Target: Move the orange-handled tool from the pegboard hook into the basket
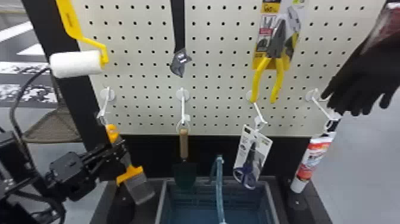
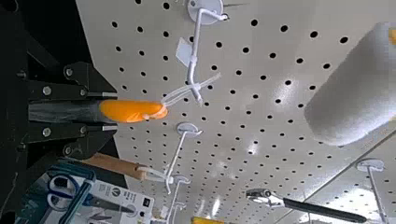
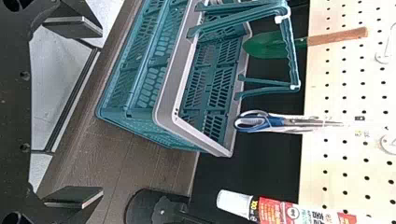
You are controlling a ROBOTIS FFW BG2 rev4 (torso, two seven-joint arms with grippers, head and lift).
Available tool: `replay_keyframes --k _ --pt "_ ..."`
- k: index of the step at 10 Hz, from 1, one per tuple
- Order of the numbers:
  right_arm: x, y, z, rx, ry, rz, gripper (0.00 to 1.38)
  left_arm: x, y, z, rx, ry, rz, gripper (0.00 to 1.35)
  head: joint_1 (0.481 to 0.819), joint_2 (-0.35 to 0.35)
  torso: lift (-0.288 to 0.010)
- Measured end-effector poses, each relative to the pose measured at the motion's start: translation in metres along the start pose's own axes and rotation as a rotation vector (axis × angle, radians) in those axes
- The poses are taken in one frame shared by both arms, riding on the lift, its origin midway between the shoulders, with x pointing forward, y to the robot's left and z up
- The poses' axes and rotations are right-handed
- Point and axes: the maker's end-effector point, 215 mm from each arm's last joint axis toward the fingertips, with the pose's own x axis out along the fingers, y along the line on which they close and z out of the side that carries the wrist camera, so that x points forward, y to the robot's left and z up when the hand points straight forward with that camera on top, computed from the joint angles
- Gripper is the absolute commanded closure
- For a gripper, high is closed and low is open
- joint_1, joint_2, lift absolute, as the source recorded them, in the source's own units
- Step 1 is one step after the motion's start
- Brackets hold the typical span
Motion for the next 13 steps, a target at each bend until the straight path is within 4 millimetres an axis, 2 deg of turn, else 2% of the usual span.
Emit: replay_keyframes --k 5,9,13 --pt "0.0 0.0 -0.001 0.001 0.003 0.0 0.11 -0.001 -0.023 0.04 0.054 -0.059 -0.013 1.21 0.549 0.0 -0.1" --pt "0.0 0.0 -0.002 0.004 0.007 0.0 0.11 -0.013 -0.038 0.026 -0.082 -0.15 0.031 1.21 0.549 0.0 -0.1" --pt "0.001 0.0 -0.003 0.004 0.01 0.0 0.11 -0.01 -0.062 0.014 -0.237 -0.256 0.024 1.21 0.549 0.0 -0.1"
